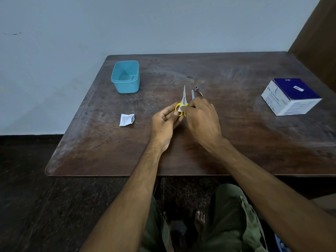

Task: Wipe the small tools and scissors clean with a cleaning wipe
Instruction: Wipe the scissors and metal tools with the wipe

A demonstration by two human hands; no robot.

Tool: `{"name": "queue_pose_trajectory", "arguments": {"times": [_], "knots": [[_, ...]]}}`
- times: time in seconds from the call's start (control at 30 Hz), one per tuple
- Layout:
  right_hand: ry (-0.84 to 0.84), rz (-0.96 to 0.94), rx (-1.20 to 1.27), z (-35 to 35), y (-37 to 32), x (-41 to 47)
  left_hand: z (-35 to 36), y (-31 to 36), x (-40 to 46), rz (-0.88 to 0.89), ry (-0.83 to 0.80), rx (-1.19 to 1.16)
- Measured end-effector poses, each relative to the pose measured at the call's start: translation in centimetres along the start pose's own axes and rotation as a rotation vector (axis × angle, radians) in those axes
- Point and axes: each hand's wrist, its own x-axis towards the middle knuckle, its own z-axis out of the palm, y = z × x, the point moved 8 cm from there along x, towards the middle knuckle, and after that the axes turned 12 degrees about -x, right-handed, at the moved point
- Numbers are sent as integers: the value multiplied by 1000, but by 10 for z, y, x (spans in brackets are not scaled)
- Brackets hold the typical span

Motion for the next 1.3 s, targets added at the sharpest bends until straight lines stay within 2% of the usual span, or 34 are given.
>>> {"name": "queue_pose_trajectory", "arguments": {"times": [0.13,0.27,0.47,0.67,0.83,1.07,1.3], "knots": [[9,-50,11,-2,-7,-5,-1,-1,1,6,15,12],[29,14,38,-3,7,17,1,-3,2,0,5,37],[-26,-136,-3,3,-23,8,-1,-4,3,2,-2,40],[-7,-140,-118,1,-3,20,1,-2,2,10,18,46],[-12,-192,-84,-2,-15,-3,1,0,0,14,17,50],[-10,-131,-85,-4,12,10,-3,-1,0,12,58,34],[21,-234,-104,-1,4,-20,-3,0,1,28,66,17]]}}
